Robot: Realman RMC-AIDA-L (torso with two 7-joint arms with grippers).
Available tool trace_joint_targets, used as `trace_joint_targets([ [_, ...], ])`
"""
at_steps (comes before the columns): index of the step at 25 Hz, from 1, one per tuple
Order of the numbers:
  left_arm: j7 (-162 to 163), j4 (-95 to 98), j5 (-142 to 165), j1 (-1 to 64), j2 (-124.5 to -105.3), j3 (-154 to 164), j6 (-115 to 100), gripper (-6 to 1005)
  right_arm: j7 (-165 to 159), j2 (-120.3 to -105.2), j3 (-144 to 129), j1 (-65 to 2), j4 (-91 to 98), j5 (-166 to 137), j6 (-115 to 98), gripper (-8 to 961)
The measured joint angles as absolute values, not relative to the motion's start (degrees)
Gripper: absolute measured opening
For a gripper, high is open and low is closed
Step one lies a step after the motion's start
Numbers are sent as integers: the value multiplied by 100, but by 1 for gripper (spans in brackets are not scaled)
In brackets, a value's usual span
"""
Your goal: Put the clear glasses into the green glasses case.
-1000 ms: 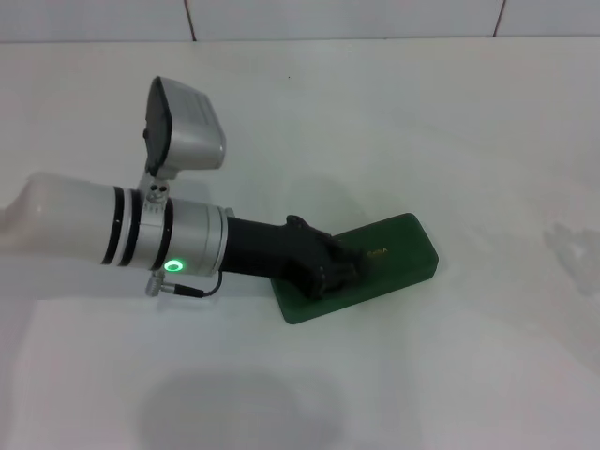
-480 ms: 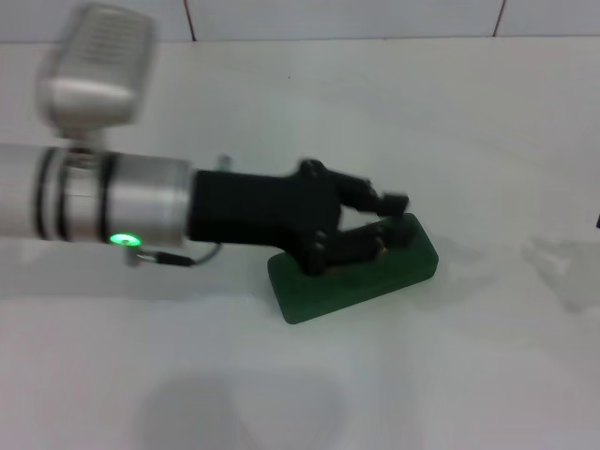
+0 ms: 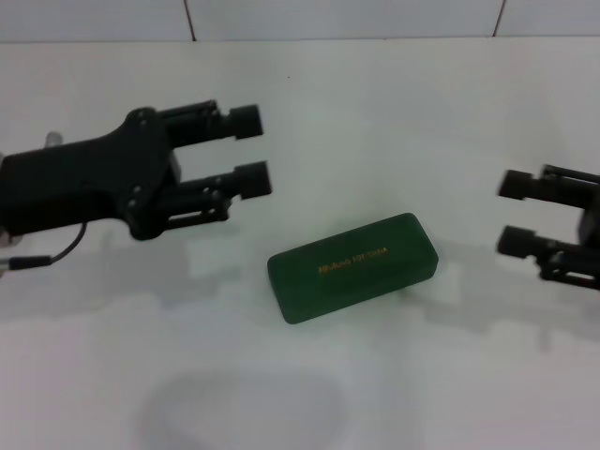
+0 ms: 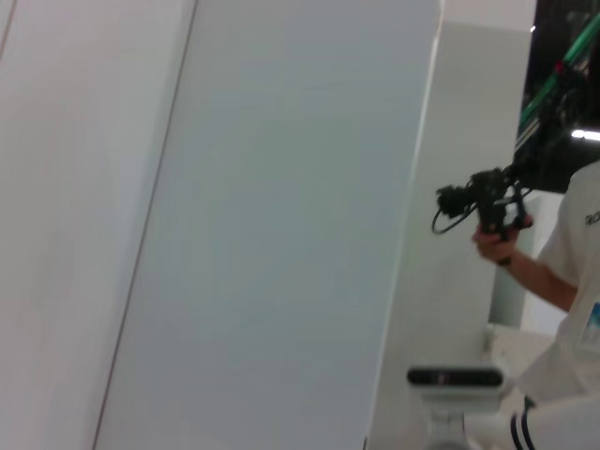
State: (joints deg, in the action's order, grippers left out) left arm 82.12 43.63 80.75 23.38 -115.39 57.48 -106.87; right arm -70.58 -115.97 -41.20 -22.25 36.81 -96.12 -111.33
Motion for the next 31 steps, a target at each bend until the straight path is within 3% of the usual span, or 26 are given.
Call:
trace_joint_targets([
  [4,7910,3966,8342,2323,-11342,5747,-10772,589,-7061,-11606,-4533,-2540,3586,-9481,-11050,561],
  [7,7716,3896,8794,2259,-11330,5736,-10808,664,-7164,-11595,-4651,-2743,3606,-9441,-11001,679],
  [10,7604,3922,9101,2189,-11313,5725,-10813,664,-7346,-11588,-4686,-2965,3630,-9428,-11013,797],
  [31,7534,3896,9183,2100,-11274,5721,-10951,664,-7540,-11611,-5140,-3209,3570,-9282,-10974,800],
])
